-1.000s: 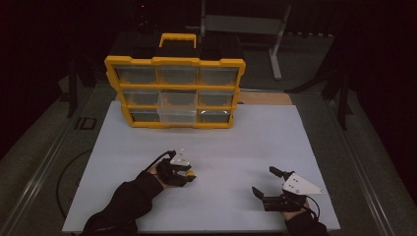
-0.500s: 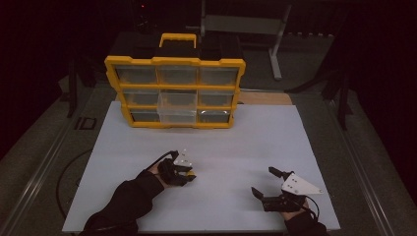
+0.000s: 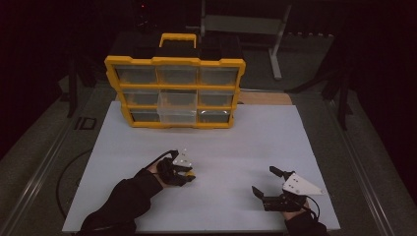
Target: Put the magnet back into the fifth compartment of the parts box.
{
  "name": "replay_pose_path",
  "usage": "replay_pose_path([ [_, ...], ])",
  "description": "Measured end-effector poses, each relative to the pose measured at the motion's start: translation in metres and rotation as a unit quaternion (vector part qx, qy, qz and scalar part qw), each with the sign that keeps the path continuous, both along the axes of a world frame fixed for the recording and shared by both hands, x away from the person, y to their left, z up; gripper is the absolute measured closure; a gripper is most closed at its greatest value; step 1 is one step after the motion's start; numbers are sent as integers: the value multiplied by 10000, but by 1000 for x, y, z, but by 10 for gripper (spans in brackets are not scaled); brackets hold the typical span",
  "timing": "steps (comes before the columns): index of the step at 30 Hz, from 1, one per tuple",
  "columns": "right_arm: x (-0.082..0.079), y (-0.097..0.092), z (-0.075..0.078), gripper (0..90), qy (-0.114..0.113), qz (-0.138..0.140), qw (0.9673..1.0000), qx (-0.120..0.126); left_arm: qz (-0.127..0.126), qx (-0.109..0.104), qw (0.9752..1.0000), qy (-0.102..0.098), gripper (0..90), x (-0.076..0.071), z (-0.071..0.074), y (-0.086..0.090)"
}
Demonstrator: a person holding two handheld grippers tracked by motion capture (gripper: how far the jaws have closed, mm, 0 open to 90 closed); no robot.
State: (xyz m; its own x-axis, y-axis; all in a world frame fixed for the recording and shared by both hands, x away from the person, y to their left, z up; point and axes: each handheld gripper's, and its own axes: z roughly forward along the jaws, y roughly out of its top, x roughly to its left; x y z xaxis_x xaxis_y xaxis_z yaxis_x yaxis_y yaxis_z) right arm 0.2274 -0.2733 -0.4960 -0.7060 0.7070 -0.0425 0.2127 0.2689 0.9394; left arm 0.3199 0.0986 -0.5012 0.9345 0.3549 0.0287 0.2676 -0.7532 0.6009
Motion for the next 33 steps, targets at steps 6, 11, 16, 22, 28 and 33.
replay_pose_path([
  [6, 0, 0, 1, 85, 10, -71, 10000, 34, -47, 22, 10000, 8, 628, 0, 7, 2],
  [11, 0, -1, 0, 85, 12, -102, 9999, 22, -109, 0, 9999, -8, 628, -2, 13, 4],
  [16, 1, -1, 0, 85, 18, -118, 9999, 12, -150, 121, 9998, -36, 628, -2, 16, 5],
  [22, 1, 0, 0, 84, 46, -124, 9999, 14, -245, 91, 9997, -20, 628, -3, 23, 6],
  [28, 1, -1, 0, 85, 44, -126, 9999, 54, -349, 45, 9994, 42, 628, -2, 31, 6],
  [33, 1, 0, 0, 84, 53, -117, 9999, 25, -458, 54, 9989, -2, 628, -3, 42, 5],
])
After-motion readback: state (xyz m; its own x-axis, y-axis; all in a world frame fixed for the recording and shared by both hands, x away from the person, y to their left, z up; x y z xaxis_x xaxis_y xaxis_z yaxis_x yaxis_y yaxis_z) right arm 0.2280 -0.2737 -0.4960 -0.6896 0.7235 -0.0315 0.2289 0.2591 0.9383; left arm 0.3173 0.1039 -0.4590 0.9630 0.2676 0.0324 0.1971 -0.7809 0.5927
